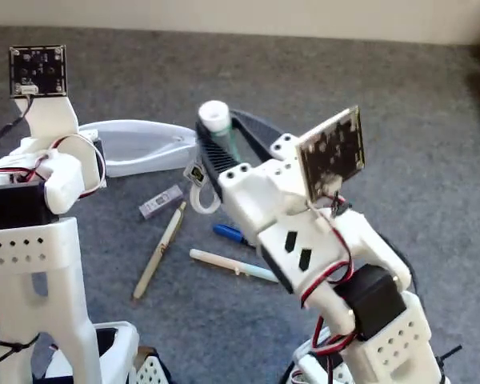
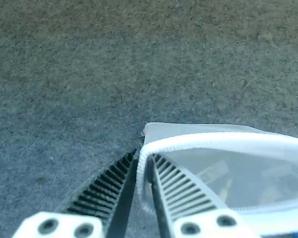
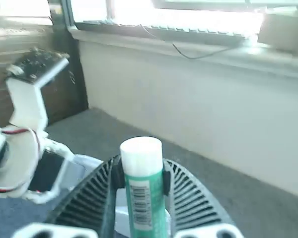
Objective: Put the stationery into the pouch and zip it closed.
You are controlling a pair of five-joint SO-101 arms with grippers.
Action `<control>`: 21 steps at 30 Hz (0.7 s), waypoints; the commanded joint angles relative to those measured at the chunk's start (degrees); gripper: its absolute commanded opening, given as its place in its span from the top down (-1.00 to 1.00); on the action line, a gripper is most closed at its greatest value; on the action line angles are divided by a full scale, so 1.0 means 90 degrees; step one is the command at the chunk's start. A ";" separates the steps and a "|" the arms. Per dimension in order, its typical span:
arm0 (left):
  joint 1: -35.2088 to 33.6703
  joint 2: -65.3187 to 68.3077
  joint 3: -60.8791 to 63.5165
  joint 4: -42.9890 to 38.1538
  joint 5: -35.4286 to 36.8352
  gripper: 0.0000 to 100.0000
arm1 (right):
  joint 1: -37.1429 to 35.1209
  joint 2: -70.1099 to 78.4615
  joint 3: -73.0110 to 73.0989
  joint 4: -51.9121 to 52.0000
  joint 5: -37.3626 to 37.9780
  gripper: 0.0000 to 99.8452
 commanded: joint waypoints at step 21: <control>0.0181 0.0200 -0.0063 -0.0049 0.0078 0.98 | -0.0816 0.1470 0.3072 -0.7184 -0.0039 0.99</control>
